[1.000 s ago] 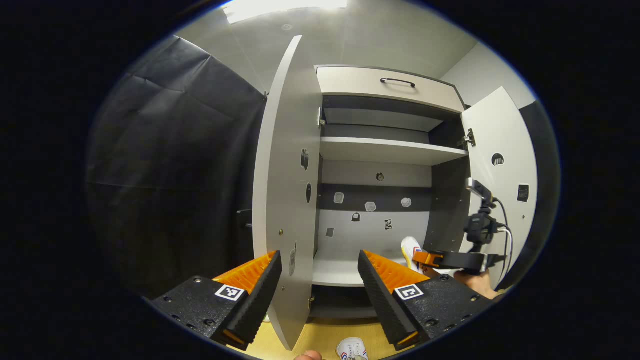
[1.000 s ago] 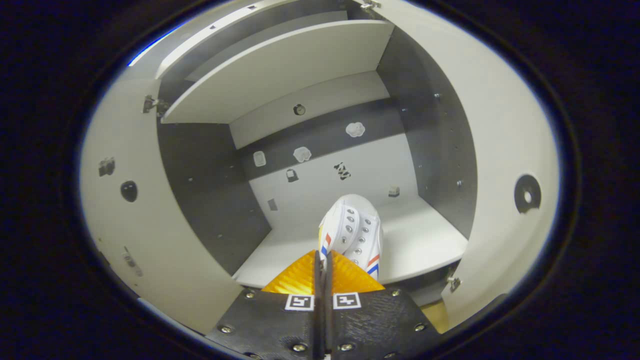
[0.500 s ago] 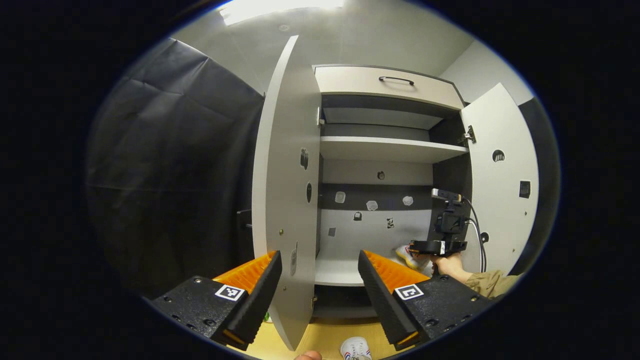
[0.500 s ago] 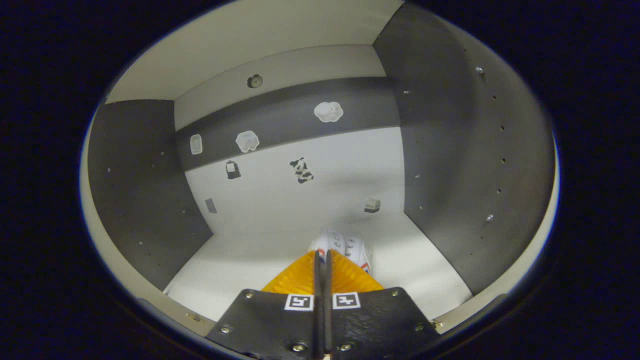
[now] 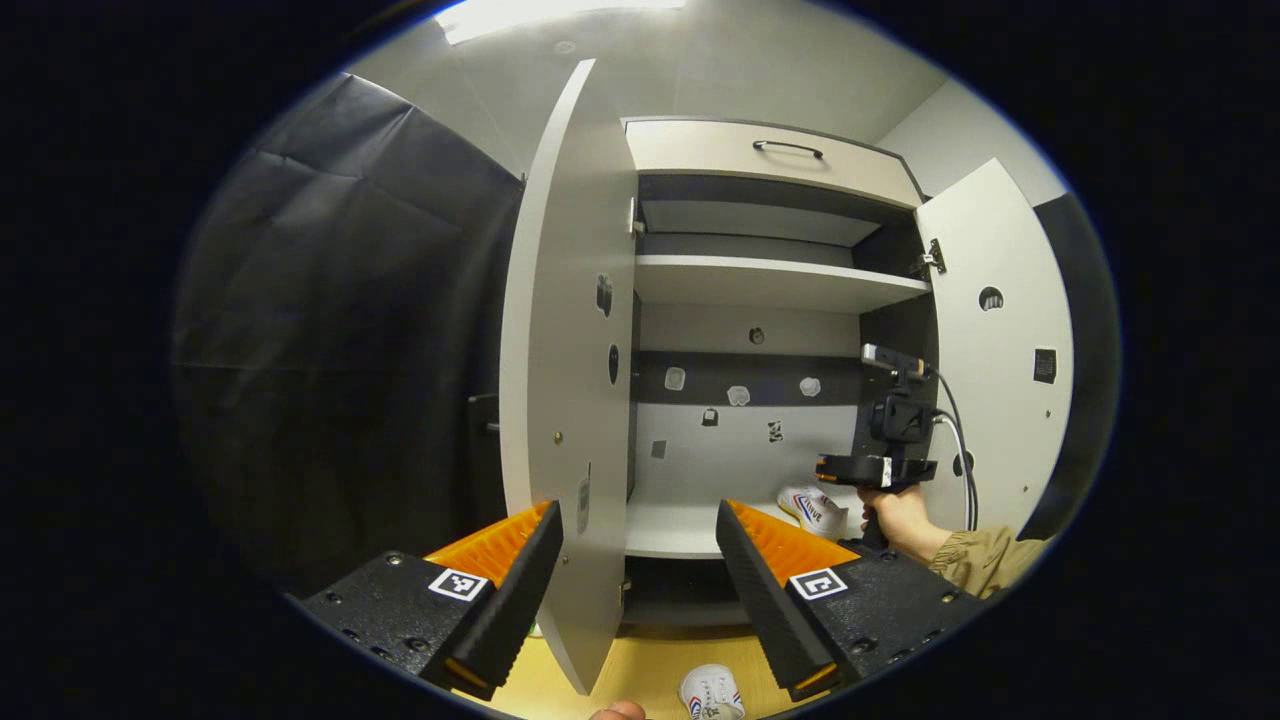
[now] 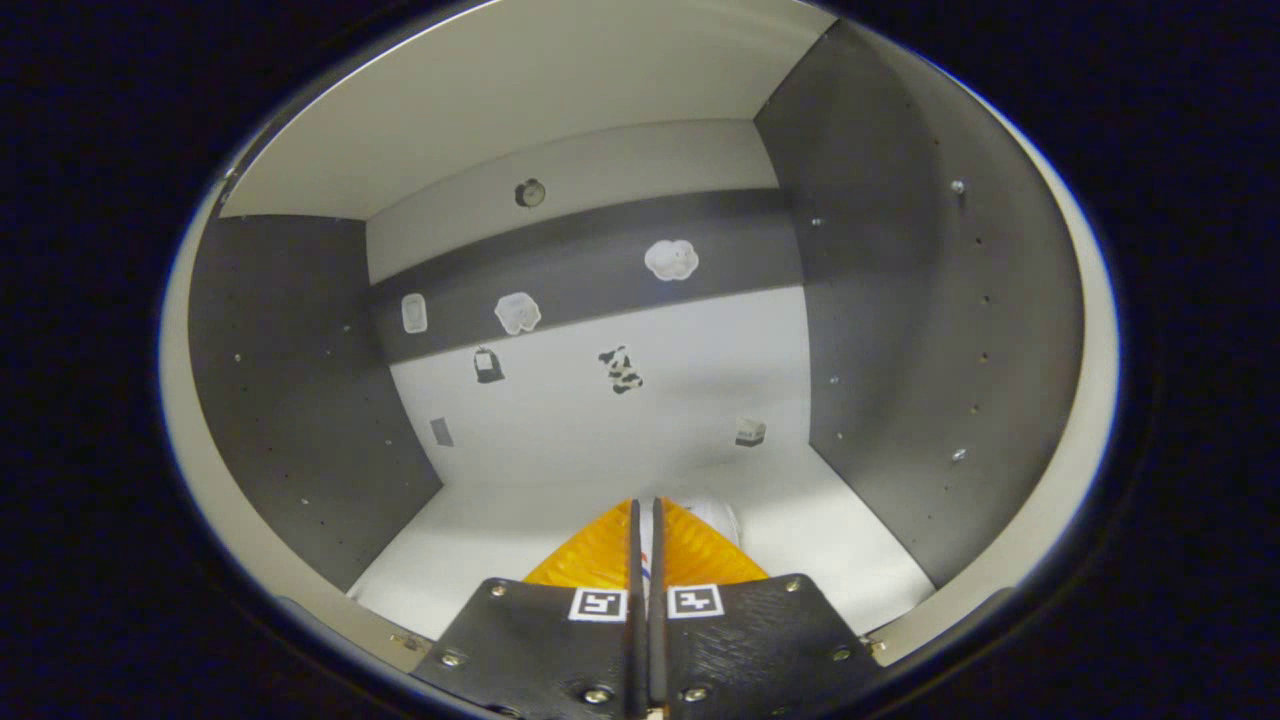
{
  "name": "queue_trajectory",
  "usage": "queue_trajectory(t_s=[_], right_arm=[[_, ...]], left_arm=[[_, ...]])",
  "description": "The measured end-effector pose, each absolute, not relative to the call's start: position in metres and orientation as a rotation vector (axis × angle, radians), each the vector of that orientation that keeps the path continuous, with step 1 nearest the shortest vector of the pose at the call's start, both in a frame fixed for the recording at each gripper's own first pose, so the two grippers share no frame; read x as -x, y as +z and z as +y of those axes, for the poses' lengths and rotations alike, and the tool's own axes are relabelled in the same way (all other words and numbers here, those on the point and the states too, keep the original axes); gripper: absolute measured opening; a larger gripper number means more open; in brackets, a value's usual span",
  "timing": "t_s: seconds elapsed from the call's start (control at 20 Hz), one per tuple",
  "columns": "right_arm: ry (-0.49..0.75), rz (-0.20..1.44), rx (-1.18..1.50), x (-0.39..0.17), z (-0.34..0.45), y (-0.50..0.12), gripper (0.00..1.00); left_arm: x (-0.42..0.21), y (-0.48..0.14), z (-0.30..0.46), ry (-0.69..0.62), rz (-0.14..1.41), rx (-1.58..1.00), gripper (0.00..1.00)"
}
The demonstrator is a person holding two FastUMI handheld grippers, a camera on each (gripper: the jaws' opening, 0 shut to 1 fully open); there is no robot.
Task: Grab one shoe with the right hand and put it into the shoe cabinet, grab the other shoe with the left hand and put it into the shoe cabinet; then close the right door with the right hand and the left door with the left hand.
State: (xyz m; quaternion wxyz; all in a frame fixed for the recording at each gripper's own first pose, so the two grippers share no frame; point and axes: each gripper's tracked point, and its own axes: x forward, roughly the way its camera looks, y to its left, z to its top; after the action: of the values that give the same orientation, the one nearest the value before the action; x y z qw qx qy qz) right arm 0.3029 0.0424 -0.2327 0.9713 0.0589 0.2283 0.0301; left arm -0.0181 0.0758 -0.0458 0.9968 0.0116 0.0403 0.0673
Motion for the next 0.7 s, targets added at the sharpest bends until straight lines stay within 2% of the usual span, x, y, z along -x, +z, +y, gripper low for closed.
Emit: queue_trajectory(t_s=[0.35,0.7], right_arm=[[0.077,0.304,-0.134,-0.249,0.034,-0.135,0.01],[0.083,0.136,-0.126,-0.192,0.018,-0.032,0.01]], left_arm=[[0.015,-0.092,0.046,0.053,0.158,-0.004,0.94],[0.014,-0.197,0.036,-0.003,0.338,0.015,0.93]])
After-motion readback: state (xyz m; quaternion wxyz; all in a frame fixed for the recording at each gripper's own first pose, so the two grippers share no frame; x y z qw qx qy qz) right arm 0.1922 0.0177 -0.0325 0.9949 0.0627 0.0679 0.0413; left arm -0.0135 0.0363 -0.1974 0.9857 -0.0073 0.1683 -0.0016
